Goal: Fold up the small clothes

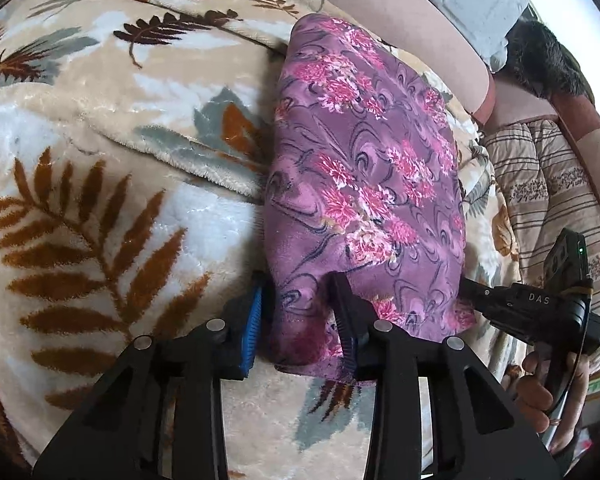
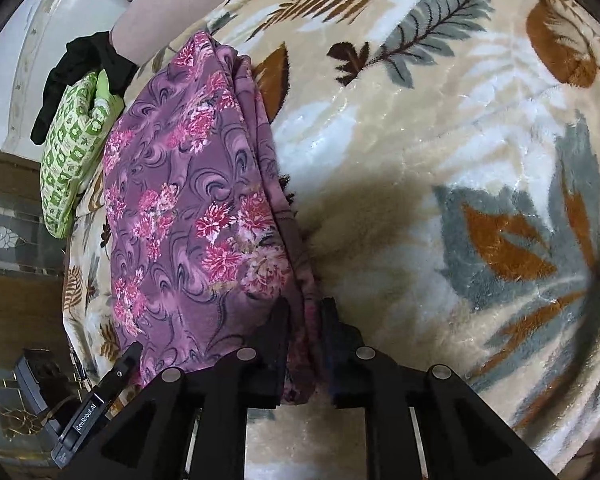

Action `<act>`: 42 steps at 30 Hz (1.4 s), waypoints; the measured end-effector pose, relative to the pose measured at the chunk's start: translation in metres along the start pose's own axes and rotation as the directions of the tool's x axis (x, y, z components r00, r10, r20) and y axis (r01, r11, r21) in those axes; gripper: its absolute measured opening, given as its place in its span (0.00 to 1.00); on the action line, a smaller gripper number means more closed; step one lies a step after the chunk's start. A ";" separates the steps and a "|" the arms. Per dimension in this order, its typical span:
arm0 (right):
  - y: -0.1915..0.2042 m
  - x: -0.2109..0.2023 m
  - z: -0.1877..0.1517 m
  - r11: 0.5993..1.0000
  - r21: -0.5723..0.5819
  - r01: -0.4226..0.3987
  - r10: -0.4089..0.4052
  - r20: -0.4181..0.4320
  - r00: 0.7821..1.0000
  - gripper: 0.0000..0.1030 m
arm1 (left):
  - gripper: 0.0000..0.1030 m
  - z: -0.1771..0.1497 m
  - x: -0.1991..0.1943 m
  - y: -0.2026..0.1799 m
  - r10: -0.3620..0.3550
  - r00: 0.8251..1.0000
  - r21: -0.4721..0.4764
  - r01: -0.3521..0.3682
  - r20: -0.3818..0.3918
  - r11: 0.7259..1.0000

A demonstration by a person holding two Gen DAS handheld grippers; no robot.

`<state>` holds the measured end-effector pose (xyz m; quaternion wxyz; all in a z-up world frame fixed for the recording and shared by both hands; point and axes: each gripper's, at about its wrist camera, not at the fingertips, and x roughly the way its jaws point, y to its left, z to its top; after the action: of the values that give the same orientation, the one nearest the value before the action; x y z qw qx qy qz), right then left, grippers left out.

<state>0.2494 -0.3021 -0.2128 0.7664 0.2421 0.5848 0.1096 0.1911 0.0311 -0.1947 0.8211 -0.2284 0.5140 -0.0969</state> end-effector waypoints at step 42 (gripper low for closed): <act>0.079 -0.148 -0.146 0.935 -0.275 0.225 -0.094 0.418 0.903 0.55 | 0.57 -0.073 -0.140 -0.085 0.333 0.886 0.178 -0.402 0.322 0.898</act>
<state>0.0768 -0.2656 -0.0777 0.9045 0.0838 0.4092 0.0865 0.0691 -0.0085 -0.0689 0.9110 -0.0368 0.4094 0.0340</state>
